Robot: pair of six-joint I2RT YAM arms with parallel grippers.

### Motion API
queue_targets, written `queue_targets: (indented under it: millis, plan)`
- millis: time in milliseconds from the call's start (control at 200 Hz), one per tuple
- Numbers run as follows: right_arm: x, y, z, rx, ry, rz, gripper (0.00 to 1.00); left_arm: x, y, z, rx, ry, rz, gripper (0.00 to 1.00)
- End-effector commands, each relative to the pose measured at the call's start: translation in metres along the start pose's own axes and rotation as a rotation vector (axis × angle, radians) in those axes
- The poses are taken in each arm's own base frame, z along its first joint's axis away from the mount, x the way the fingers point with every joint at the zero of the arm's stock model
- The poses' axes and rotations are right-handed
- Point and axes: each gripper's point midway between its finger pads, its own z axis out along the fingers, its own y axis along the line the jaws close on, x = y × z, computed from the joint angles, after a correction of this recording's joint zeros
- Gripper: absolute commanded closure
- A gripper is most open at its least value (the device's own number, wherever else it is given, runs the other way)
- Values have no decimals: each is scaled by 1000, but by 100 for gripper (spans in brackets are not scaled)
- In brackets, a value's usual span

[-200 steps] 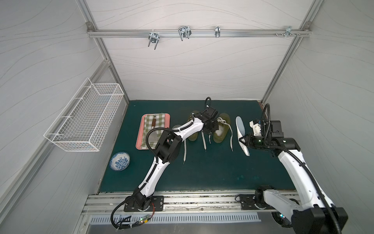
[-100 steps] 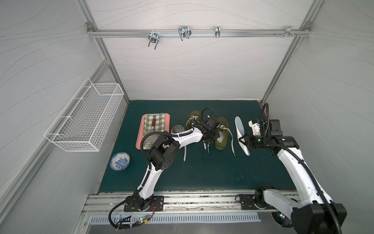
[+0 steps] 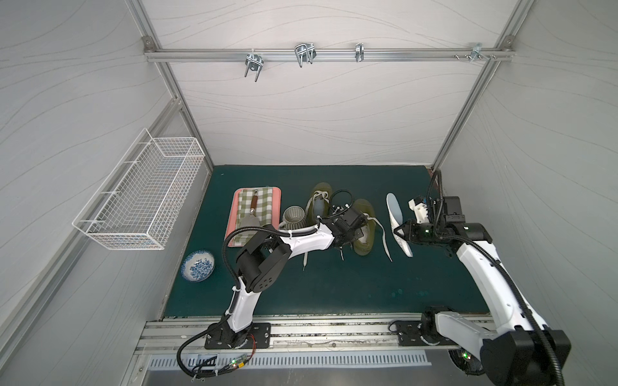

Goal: Insert the insole into the shoe
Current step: Move the shoe to the center of the board, then insert the insole into the shoe.

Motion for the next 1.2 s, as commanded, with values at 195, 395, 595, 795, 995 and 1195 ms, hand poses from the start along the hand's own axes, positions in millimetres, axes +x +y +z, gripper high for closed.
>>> queue_targets:
  millis: [195,395,595,795,995,1195]
  plan:
    - [-3,9,-7,-30,7,-21,76,-3,-20,-12,83,-56,-68,80]
    - [-2,9,-5,-30,27,-20,76,-6,-19,-21,69,-52,-55,56]
    - [-3,8,-4,-30,25,-24,76,-2,-23,-30,80,-38,-3,51]
    - [1,9,-2,-41,37,-28,76,-12,-26,-52,91,-71,54,47]
    - [6,8,-1,-37,44,-22,76,-7,-51,-64,204,6,117,44]
    - [8,8,-2,-37,38,-31,76,-13,-65,-83,234,48,362,44]
